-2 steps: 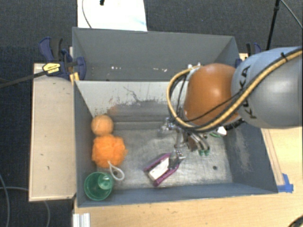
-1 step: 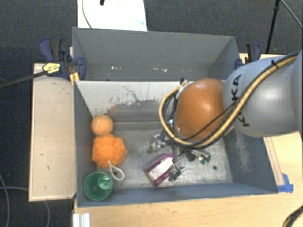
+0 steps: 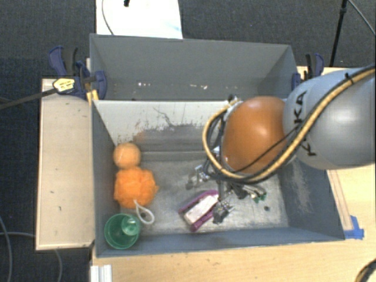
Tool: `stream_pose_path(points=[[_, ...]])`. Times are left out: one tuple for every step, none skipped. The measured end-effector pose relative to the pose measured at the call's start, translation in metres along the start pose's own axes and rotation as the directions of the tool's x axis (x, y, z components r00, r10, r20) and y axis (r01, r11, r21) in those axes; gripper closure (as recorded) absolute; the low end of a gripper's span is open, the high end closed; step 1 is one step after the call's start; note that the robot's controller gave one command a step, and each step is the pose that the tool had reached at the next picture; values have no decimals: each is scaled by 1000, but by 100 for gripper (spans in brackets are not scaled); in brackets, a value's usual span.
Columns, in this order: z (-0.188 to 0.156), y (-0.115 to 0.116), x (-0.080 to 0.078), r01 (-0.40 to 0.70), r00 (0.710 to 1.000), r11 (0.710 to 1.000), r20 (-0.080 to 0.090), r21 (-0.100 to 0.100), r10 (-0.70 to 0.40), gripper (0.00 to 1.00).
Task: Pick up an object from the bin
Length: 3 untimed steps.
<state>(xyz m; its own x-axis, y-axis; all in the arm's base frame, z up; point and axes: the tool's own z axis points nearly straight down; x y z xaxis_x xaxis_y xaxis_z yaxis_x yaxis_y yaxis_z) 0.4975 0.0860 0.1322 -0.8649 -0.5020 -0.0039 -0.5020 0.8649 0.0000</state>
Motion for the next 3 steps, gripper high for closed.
stream_pose_path(points=[[58, -3, 3, 49, 999, 999, 1, 1, -49, 0], [69, -5, -2, 17, 1000, 1000, 0, 0, -17, 100], [68, -5, -2, 12, 1000, 1000, 0, 0, -12, 100]])
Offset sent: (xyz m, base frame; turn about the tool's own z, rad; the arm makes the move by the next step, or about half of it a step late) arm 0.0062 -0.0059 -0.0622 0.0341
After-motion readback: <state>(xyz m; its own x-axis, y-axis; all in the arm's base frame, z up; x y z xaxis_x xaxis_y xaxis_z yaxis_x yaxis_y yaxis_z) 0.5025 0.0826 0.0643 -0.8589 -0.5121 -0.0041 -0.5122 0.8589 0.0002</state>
